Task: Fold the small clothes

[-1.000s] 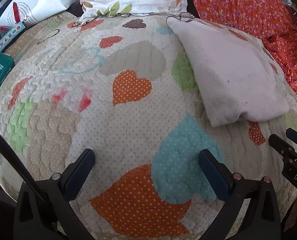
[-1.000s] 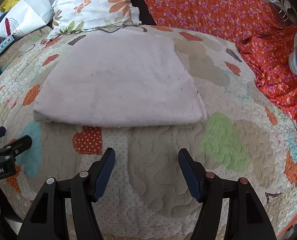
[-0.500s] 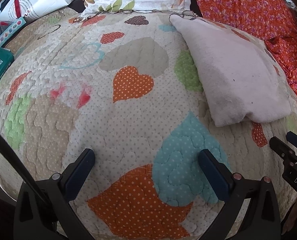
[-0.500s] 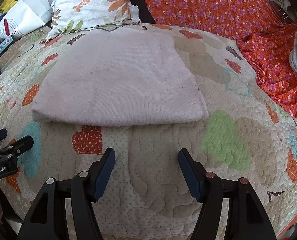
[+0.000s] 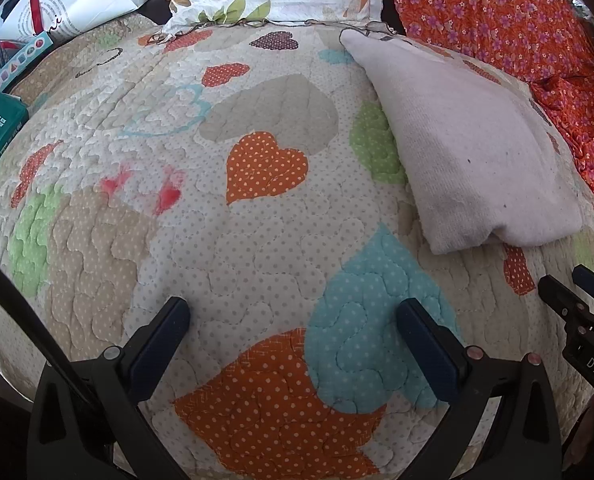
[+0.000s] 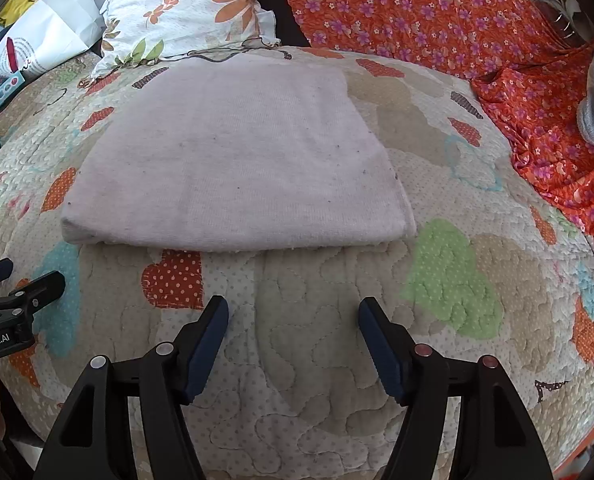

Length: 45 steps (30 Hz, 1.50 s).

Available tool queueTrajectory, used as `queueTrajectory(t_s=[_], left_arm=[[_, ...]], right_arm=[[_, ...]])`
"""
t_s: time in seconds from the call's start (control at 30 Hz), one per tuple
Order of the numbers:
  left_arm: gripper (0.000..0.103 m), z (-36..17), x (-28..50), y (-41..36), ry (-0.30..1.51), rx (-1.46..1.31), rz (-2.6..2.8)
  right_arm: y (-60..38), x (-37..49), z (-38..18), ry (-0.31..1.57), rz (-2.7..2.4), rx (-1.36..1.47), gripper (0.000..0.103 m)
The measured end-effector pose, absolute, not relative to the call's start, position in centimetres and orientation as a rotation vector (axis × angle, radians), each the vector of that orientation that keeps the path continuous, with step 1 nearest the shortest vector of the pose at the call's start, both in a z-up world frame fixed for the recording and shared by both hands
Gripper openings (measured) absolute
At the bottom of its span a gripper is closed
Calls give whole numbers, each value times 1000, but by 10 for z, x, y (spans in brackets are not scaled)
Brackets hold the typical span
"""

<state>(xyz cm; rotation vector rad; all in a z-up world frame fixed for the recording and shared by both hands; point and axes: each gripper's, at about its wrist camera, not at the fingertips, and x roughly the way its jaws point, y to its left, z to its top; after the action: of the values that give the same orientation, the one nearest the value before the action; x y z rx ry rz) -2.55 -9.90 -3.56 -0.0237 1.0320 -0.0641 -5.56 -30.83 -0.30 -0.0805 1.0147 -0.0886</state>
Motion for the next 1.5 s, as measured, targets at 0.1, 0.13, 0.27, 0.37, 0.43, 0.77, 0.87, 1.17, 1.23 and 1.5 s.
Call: queueTrajectory(t_s=[0.1, 0.13, 0.27, 0.37, 0.43, 0.77, 0.87, 1.17, 1.23, 1.5], left_arm=[[103, -36, -25, -99, 1033, -23, -64], [103, -36, -26, -99, 1033, -23, -64], [103, -36, -26, -99, 1033, -23, -64], [103, -36, -26, -99, 1033, -23, -64], [103, -36, -26, -99, 1033, -23, -64], [103, -37, -26, -99, 1032, -24, -65], [103, -37, -26, -99, 1033, -23, -65], [103, -37, -26, -99, 1035, -24, -65], [103, -37, -26, -98, 1035, -24, -65], [103, -38, -26, -98, 1036, -25, -65]], right_arm=[[-308, -56, -3, 1014, -91, -82, 73], [-308, -56, -3, 1014, -92, -83, 73], [-308, -56, -3, 1014, -92, -83, 73], [-308, -56, -3, 1014, -93, -84, 74], [-309, -56, -3, 1014, -94, -86, 74], [-308, -56, -3, 1013, -98, -92, 75], [-309, -56, -4, 1013, -99, -93, 76], [-310, -55, -3, 1013, -99, -96, 77], [-311, -55, -3, 1013, -100, -98, 77], [-310, -55, -4, 1012, -104, -100, 77]])
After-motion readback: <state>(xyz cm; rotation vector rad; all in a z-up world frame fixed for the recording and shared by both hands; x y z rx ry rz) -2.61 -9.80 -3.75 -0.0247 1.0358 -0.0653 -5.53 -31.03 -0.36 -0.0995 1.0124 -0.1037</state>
